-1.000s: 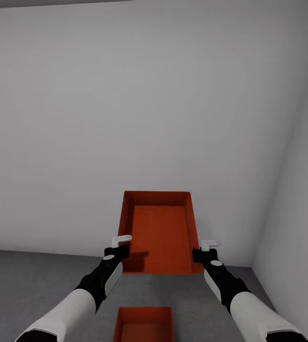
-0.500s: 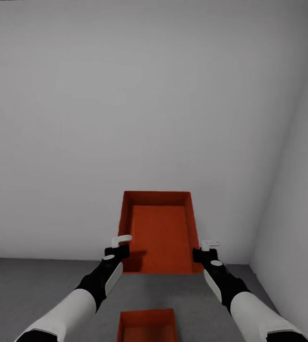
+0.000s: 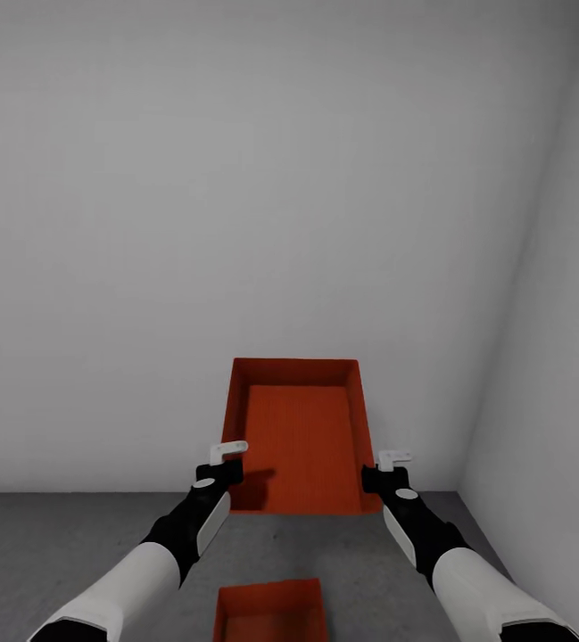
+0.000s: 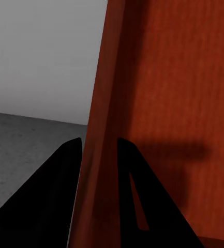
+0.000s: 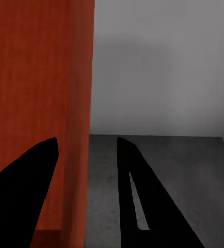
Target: Move the two storage containers from the living room to the garage. In the garage, place one container on the floor and stack the other container on top of it (either order is fine).
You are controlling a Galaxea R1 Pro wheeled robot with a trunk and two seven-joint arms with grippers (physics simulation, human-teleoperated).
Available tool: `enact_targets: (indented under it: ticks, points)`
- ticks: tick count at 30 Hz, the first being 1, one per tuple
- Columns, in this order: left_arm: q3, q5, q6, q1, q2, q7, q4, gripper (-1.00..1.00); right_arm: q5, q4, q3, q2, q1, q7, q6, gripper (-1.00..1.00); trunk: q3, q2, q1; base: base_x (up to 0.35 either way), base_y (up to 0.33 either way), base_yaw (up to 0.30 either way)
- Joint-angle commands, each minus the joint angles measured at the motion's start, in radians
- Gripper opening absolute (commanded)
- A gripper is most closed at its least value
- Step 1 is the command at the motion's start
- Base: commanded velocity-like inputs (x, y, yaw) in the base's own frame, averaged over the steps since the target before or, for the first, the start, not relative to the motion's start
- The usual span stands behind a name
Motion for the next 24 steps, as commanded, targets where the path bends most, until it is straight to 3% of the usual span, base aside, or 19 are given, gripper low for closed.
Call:
enact_targets:
  ticks: [1, 13, 24]
  points:
    - [0.050, -0.016, 0.000, -0.001, 0.031, 0.038, -0.005, -1.00, 0.003, 0.002, -0.062, -0.006, 0.000, -0.037, 0.002, -1.00, 0.000, -0.001, 0.000, 0.000, 0.000, 0.000]
    - [0.049, -0.016, 0.000, -0.001, 0.031, 0.038, -0.005, -1.00, 0.003, 0.002, -0.062, -0.006, 0.000, -0.037, 0.006, -1.00, -0.001, -0.001, 0.000, 0.000, 0.000, 0.000]
    - [0.049, -0.017, -0.001, -0.001, 0.031, 0.038, -0.005, -1.00, 0.003, 0.002, -0.062, -0.006, 0.000, -0.037, 0.009, -1.00, -0.016, -0.001, 0.000, 0.000, 0.000, 0.000]
